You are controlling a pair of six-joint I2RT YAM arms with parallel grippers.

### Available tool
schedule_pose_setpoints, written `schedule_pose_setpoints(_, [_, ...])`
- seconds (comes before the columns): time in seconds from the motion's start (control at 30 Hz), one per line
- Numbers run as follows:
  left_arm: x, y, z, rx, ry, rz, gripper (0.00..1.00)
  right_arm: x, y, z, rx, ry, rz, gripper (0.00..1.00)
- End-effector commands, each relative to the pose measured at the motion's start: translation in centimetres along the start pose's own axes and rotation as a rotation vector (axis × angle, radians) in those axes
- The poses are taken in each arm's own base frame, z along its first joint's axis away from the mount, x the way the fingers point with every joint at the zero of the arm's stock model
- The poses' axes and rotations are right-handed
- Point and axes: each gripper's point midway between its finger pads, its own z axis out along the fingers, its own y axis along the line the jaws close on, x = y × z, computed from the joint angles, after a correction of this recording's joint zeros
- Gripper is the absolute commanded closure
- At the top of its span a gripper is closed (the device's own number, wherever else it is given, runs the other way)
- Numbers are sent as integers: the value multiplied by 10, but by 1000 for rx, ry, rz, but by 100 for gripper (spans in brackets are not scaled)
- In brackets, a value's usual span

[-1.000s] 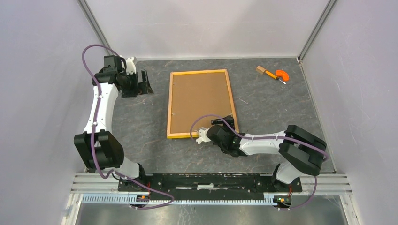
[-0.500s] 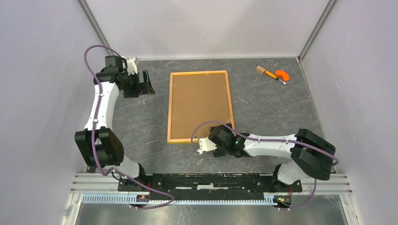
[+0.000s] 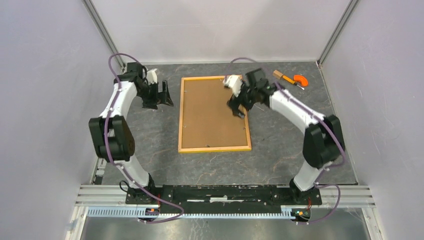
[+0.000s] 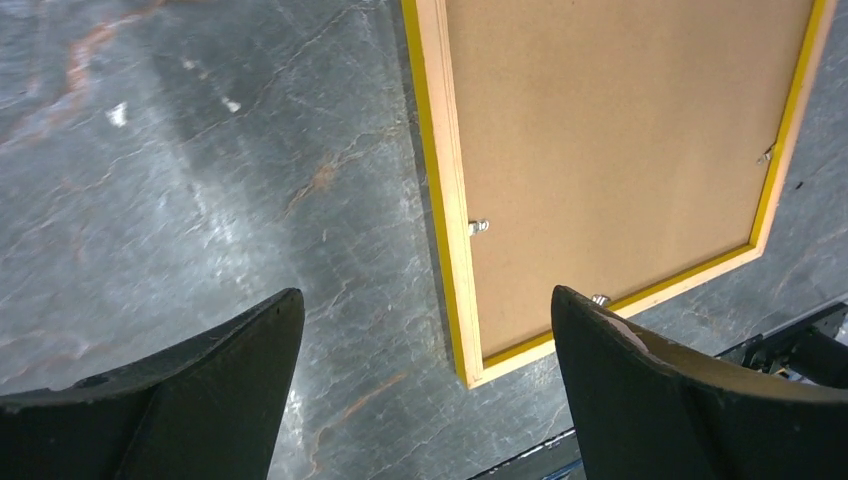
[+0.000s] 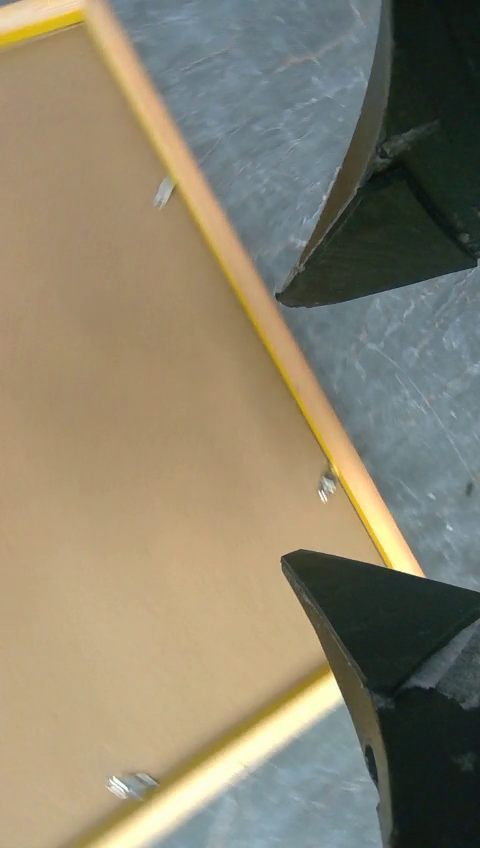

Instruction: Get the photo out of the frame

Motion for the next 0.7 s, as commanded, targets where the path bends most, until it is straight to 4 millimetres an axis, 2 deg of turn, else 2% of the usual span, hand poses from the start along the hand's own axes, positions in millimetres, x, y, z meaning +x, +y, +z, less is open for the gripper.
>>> schedule_pose_setpoints(0.0, [-16, -8, 30, 24, 26, 91, 5, 22, -44, 13, -86, 14, 435, 3])
schedule_pose_setpoints(0.13, [-20, -1, 52, 6, 65, 90, 12, 44, -97, 31, -16, 17, 584, 8])
schedule_pose_setpoints(0.17, [-19, -10, 62, 14, 81, 113, 13, 50, -107, 36, 2, 21, 597, 9])
schedule_pose_setpoints(0.27, [-21, -5, 77, -2, 104, 115, 18, 63, -126, 50, 25, 33, 631, 14])
schedule_pose_setpoints(0.47, [-19, -1, 103, -11, 150, 142, 28, 75, -133, 71, -4, 35, 663, 26])
schedule_pose_setpoints(0.67, [-11, 1, 127, -32, 193, 160, 38, 87, -117, 88, -73, 45, 700, 33])
